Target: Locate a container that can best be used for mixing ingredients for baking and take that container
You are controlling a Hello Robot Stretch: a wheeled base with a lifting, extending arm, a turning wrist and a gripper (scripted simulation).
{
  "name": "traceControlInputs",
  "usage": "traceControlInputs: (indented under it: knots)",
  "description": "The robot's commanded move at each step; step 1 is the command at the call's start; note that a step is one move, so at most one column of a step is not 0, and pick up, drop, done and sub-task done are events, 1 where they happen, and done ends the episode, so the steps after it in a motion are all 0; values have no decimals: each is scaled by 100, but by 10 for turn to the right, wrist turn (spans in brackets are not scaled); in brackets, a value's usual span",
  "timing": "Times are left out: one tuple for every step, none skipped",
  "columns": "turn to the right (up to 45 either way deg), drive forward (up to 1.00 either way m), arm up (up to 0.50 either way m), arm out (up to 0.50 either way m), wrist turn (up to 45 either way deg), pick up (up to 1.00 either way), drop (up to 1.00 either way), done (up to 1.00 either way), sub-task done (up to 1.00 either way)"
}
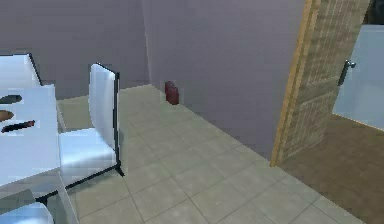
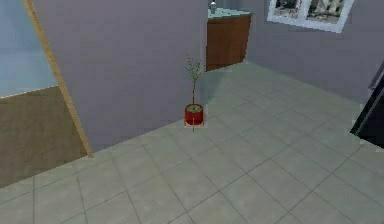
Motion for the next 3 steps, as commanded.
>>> traceControlInputs:
  knots:
    - [-30, 0, 0, 0, 0, 0, 0, 0, 0]
    - [-450, 0, 0, 0, 0, 0, 0, 0, 0]
    - [-450, 0, 0, 0, 0, 0, 0, 0, 0]
